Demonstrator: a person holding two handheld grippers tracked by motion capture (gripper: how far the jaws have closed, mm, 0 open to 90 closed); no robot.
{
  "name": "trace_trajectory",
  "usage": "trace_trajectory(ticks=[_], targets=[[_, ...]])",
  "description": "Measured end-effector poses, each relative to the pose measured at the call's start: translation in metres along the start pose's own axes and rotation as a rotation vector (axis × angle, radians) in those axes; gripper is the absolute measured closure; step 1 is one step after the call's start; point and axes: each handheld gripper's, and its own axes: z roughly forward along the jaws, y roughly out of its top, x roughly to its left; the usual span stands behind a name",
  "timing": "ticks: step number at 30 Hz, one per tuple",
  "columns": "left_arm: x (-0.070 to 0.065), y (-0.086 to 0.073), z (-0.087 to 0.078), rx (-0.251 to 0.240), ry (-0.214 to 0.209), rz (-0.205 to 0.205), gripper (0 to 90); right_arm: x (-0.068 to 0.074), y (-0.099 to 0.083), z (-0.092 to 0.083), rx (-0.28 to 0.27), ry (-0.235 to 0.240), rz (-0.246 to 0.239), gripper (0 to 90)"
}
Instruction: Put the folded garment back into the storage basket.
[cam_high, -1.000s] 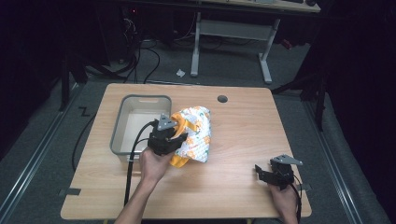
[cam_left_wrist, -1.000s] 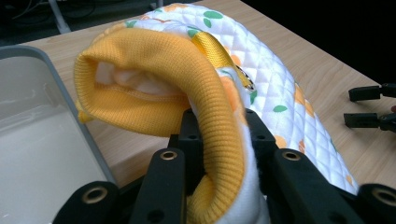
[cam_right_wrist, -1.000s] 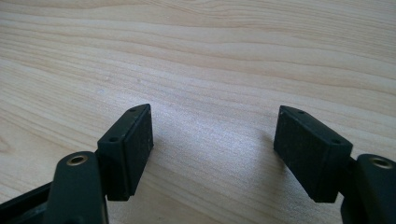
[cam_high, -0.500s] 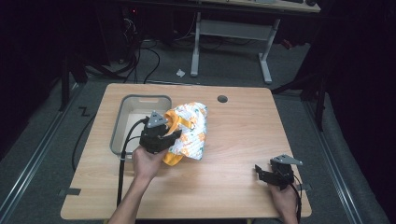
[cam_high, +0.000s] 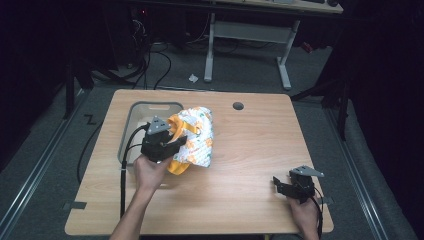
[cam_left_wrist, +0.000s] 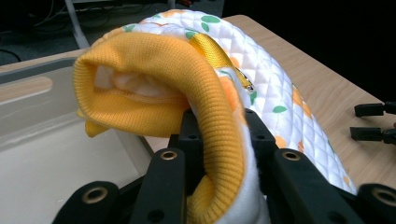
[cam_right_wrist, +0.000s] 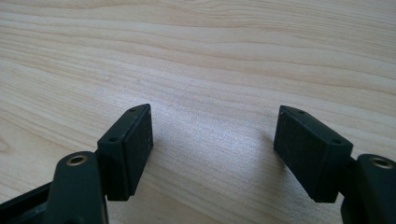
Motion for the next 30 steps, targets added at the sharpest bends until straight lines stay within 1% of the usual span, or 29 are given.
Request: trace_trajectory(ticks=[5,7,18,27,30], targets=[[0.007,0.0,-0.005,-0.009,0.012,-0.005,73.8,0.0,0.0,0.0,0.0,0.0,0.0,28.6],[0.01,0.0,-0.008,-0.005,0.018,-0.003,73.8,0.0,0.0,0.0,0.0,0.0,0.0,28.6],[0.026,-0.004,-0.016,-0.011,0.039,-0.021,73.8,0.0,0.0,0.0,0.0,0.0,0.0,28.6],[0.042,-0.007,-0.022,0.003,0.074,-0.028,73.8,0.0,0.0,0.0,0.0,-0.001,0.0,28.5],[0.045,-0.008,-0.023,0.002,0.078,-0.029,73.8,0.0,0.0,0.0,0.0,-0.001,0.0,28.5]])
